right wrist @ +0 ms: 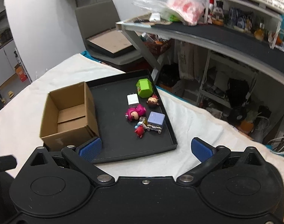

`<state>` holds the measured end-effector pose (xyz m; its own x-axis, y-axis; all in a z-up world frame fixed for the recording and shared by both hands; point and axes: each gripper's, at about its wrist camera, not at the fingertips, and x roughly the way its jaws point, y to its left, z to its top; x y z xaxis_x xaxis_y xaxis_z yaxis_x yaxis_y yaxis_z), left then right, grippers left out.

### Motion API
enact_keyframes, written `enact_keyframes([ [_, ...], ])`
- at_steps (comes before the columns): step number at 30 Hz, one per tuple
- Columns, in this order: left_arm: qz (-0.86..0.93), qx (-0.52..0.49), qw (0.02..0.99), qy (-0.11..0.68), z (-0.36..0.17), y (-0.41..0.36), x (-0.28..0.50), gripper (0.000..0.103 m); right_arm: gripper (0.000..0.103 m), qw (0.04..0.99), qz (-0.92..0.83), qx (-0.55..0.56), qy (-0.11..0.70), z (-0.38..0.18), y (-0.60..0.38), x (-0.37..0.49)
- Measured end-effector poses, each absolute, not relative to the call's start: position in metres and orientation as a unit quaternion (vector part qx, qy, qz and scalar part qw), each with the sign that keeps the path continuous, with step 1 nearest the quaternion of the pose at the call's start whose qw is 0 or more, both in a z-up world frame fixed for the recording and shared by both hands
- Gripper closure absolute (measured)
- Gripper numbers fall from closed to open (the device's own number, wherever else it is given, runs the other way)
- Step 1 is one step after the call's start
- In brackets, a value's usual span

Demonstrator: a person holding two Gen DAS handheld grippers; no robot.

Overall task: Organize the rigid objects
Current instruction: 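Move the right gripper to the lavender cube figure and grasp it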

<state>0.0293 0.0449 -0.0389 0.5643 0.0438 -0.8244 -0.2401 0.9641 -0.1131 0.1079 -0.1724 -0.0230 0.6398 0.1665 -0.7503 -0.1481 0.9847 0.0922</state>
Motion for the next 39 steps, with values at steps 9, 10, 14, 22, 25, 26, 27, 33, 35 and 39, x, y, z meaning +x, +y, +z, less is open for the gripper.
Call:
enact_keyframes([
  [9,0.109,-0.154,0.855,0.483,-0.069,0.083,0.055,0.001,0.0,0.905,0.104,0.037,0.412,-0.046,-0.169,0.139],
  [10,0.113,-0.158,0.852,0.486,-0.072,0.086,0.058,0.001,0.0,0.904,0.105,0.038,0.413,-0.049,-0.168,0.142],
  [14,0.119,-0.168,0.846,0.492,-0.079,0.095,0.068,0.001,0.0,0.905,0.107,0.033,0.41,-0.057,-0.164,0.152],
  [22,0.117,-0.18,0.84,0.499,-0.094,0.107,0.094,0.003,0.002,0.894,0.122,0.049,0.429,-0.083,-0.164,0.174],
  [25,0.117,-0.184,0.84,0.496,-0.096,0.11,0.104,0.003,0.012,0.893,0.124,0.043,0.43,-0.09,-0.162,0.181],
  [26,0.119,-0.183,0.842,0.494,-0.097,0.111,0.105,0.003,0.015,0.891,0.125,0.047,0.434,-0.092,-0.163,0.185],
  [27,0.119,-0.183,0.843,0.491,-0.096,0.112,0.107,0.003,0.016,0.888,0.126,0.05,0.44,-0.096,-0.163,0.189],
  [33,0.125,-0.185,0.845,0.487,-0.101,0.118,0.119,0.013,0.021,0.879,0.121,0.06,0.457,-0.116,-0.166,0.209],
  [35,0.133,-0.185,0.843,0.486,-0.104,0.12,0.124,0.02,0.027,0.877,0.117,0.07,0.461,-0.123,-0.168,0.215],
  [39,0.153,-0.187,0.841,0.485,-0.112,0.126,0.13,0.027,0.04,0.874,0.104,0.091,0.466,-0.137,-0.173,0.227],
])
